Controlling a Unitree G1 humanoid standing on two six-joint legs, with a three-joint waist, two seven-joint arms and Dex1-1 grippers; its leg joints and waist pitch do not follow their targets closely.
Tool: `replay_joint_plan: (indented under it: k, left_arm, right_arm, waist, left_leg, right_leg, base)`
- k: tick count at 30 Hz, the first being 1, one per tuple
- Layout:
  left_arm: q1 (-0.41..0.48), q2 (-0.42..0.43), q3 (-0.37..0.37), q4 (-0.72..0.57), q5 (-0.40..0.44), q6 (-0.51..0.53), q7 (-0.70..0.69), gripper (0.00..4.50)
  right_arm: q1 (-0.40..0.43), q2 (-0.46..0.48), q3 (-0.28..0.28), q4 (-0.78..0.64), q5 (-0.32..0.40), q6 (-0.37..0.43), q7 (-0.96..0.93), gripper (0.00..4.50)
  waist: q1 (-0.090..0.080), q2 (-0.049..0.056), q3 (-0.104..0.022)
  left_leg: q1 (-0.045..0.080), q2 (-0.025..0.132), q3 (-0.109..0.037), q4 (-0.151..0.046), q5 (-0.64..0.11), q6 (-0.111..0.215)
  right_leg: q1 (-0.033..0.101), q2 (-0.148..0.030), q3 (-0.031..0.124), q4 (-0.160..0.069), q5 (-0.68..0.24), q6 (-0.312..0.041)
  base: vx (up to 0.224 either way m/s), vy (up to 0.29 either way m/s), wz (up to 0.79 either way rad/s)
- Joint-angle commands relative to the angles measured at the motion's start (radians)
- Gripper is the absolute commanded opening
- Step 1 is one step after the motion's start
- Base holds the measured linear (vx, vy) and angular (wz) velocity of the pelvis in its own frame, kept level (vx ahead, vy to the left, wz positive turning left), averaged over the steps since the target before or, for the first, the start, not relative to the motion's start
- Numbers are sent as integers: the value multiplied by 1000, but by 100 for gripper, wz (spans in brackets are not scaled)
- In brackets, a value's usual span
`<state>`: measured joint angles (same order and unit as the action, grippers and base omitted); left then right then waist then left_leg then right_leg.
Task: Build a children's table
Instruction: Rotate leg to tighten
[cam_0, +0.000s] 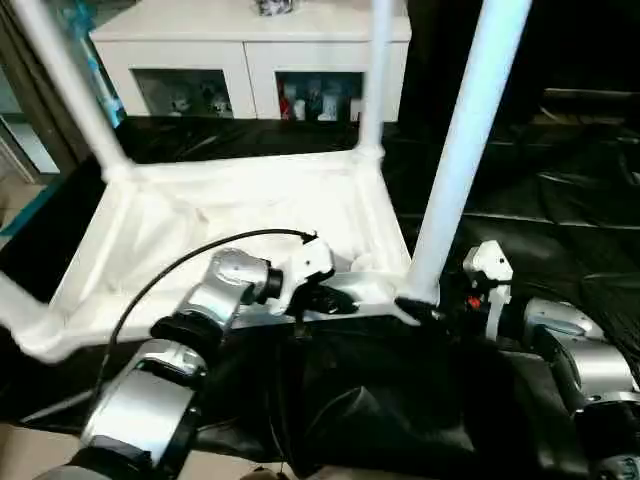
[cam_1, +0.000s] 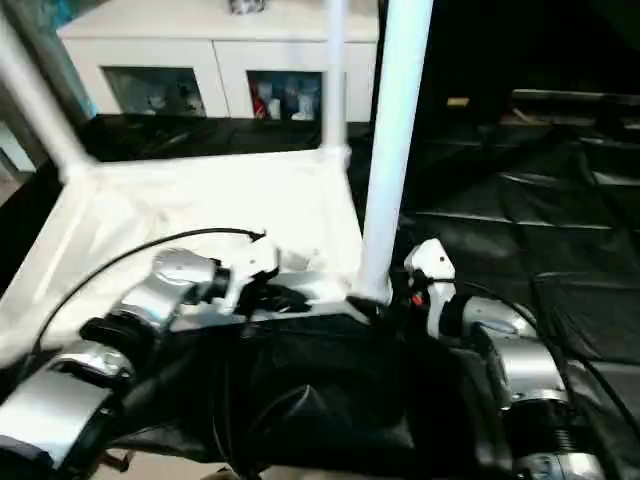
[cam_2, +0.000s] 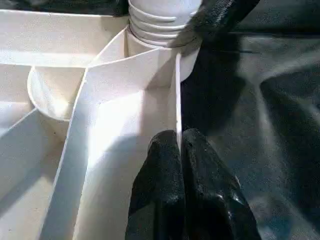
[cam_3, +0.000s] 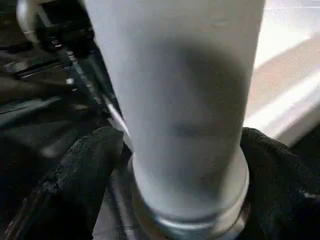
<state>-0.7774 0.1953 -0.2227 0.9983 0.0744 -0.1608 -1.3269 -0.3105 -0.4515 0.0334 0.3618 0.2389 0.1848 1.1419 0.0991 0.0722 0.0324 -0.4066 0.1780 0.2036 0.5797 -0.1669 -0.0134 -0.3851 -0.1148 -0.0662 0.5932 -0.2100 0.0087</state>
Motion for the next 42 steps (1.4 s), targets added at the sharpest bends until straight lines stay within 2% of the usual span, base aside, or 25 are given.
replay_joint_plan:
  k: [1,2,4,5,8,11,16,19,21,22,24,25,26,27,29,30,31,33,35,36,37,39,40,41,42]
  left_arm:
    - [13,8,-2,-11,-24,3,-44,0]
    - [14,15,-1,-10,-25,0,-54,0]
    - [14,24,0,-10,-29,-3,-67,0]
    - [15,27,2,-10,-30,-3,-70,0]
    - [18,33,3,-13,-32,-2,-75,0]
    - [21,32,5,-17,-32,-2,-74,0]
    - [15,9,17,-9,-28,3,-16,0]
    - [0,-15,21,15,-9,2,77,0]
    - [-20,-48,24,43,13,12,192,0]
    - [-33,-83,29,58,18,27,267,0]
    - [-39,-101,31,63,19,34,295,0]
    - [-44,-124,25,68,28,40,329,0]
    - [-49,-141,21,71,35,44,352,0]
    - [-58,-181,15,77,41,55,395,0]
    - [-61,-192,15,79,42,57,409,0]
    - [-65,-209,12,82,44,61,425,0]
    - [-68,-222,8,85,47,62,439,0]
    - [-78,-243,3,96,54,55,458,0]
    - [-81,-246,4,97,54,52,459,0]
    - [-82,-239,6,94,50,50,442,0]
    - [-81,-232,6,92,50,46,434,0]
    - [-75,-215,6,88,48,35,405,0]
    - [-69,-204,7,86,46,28,385,0]
    - [-68,-201,7,85,45,26,378,0]
    - [-62,-191,8,81,42,19,354,0]
  right_arm:
    - [19,-25,59,-18,5,0,84,373]
    - [20,-35,64,-17,3,-1,95,373]
    - [18,-44,69,-14,1,-1,107,353]
    - [17,-45,69,-13,0,-2,109,344]
    - [10,-37,70,-10,0,3,113,315]
    - [8,-30,76,-13,13,12,119,293]
    - [38,-20,83,-34,21,24,105,283]
    - [48,10,74,-20,2,30,29,282]
    - [38,64,50,29,-31,39,-110,281]
    - [21,110,34,83,-66,37,-238,281]
    - [12,132,28,108,-80,38,-296,281]
    - [0,161,22,127,-91,35,-355,280]
    - [-11,184,15,140,-95,38,-396,280]
    - [-41,244,-6,175,-101,44,-505,280]
    - [-49,261,-12,184,-102,45,-536,280]
    - [-62,291,-10,194,-106,46,-568,280]
    - [-69,314,8,196,-115,40,-570,280]
    - [-84,358,45,197,-136,10,-566,280]
    - [-89,366,49,197,-131,-1,-556,336]
    - [-91,361,44,194,-116,-5,-531,350]
    - [-89,351,42,188,-111,-7,-511,350]
    - [-80,322,46,169,-105,-15,-464,386]
    - [-73,301,50,155,-99,-20,-425,386]
    - [-71,296,51,151,-98,-22,-416,386]
    - [-64,274,56,136,-94,-30,-380,386]
  waist:
    - [5,-24,-64]
    - [5,-24,-63]
    - [5,-23,-57]
    - [5,-26,-55]
    - [4,-25,-51]
    - [4,-26,-54]
    - [5,-26,-57]
    - [7,-25,-54]
    - [5,-24,-51]
    - [-2,-26,-46]
    - [-8,-27,-43]
    - [-16,-28,-40]
    - [-18,-8,-38]
    - [-28,-19,-32]
    - [-33,-21,-30]
    - [-39,-21,-31]
    - [-49,-10,-29]
    - [-53,-12,-33]
    - [-53,-12,-36]
    - [-52,-11,-35]
    - [-53,-15,-36]
    - [-51,-12,-37]
    - [-48,-16,-41]
    - [-48,-16,-41]
    - [-43,-16,-42]
  left_leg:
    - [26,55,-22,-42,-68,189]
    - [27,58,-23,-44,-88,183]
    - [30,61,-24,-54,-161,144]
    - [32,62,-24,-59,-193,122]
    - [35,64,-25,-67,-238,84]
    - [35,63,-25,-65,-221,79]
    - [31,59,-23,-57,-170,111]
    - [33,61,-24,-60,-192,106]
    - [37,62,-25,-66,-236,75]
    - [39,59,-27,-73,-299,30]
    - [42,57,-32,-78,-337,2]
    - [45,56,-35,-81,-375,-18]
    - [47,55,-37,-83,-399,-26]
    - [50,53,-38,-87,-452,-41]
    - [55,48,-43,-88,-492,-53]
    - [57,48,-48,-89,-509,-56]
    - [65,48,-48,-92,-547,-63]
    - [63,47,-49,-96,-539,-55]
    - [58,47,-49,-99,-516,-44]
    - [59,49,-46,-100,-512,-38]
    - [58,49,-45,-100,-510,-36]
    - [54,50,-45,-101,-488,-28]
    - [52,52,-41,-100,-457,-16]
    - [52,52,-41,-100,-457,-16]
    - [51,53,-37,-96,-426,-2]
  right_leg:
    - [37,-48,26,-37,129,-299]
    - [37,-50,26,-39,99,-296]
    - [36,-51,27,-50,-22,-282]
    - [36,-51,28,-54,-66,-277]
    - [34,-52,32,-60,-134,-264]
    - [36,-53,33,-57,-105,-265]
    - [37,-53,31,-51,-37,-273]
    - [33,-52,32,-56,-82,-265]
    - [29,-52,33,-62,-143,-257]
    - [27,-55,34,-72,-253,-234]
    - [26,-57,32,-78,-319,-215]
    - [21,-58,34,-87,-378,-188]
    - [19,-59,35,-89,-397,-182]
    - [15,-56,33,-98,-445,-167]
    - [15,-59,30,-106,-513,-144]
    - [16,-60,29,-111,-552,-119]
    - [7,-55,30,-119,-537,-116]
    - [16,-55,27,-118,-507,-116]
    - [20,-55,28,-117,-473,-121]
    - [17,-53,31,-115,-442,-136]
    - [17,-53,31,-114,-433,-141]
    - [22,-54,32,-109,-393,-154]
    - [25,-53,33,-105,-339,-167]
    - [25,-53,33,-105,-339,-167]
    - [26,-55,35,-102,-299,-180]
  base:
    - [0,0,0]
    - [0,0,0]
    - [0,0,0]
    - [0,0,0]
    - [0,0,0]
    - [0,0,0]
    - [0,0,0]
    - [0,0,0]
    - [0,0,0]
    - [0,0,0]
    - [0,0,0]
    - [0,0,0]
    - [0,0,0]
    - [0,0,0]
    - [0,0,0]
    - [0,0,0]
    - [0,0,0]
    - [0,0,0]
    - [0,0,0]
    - [0,0,0]
    - [0,0,0]
    - [0,0,0]
    - [0,0,0]
    - [0,0,0]
    - [0,0,0]
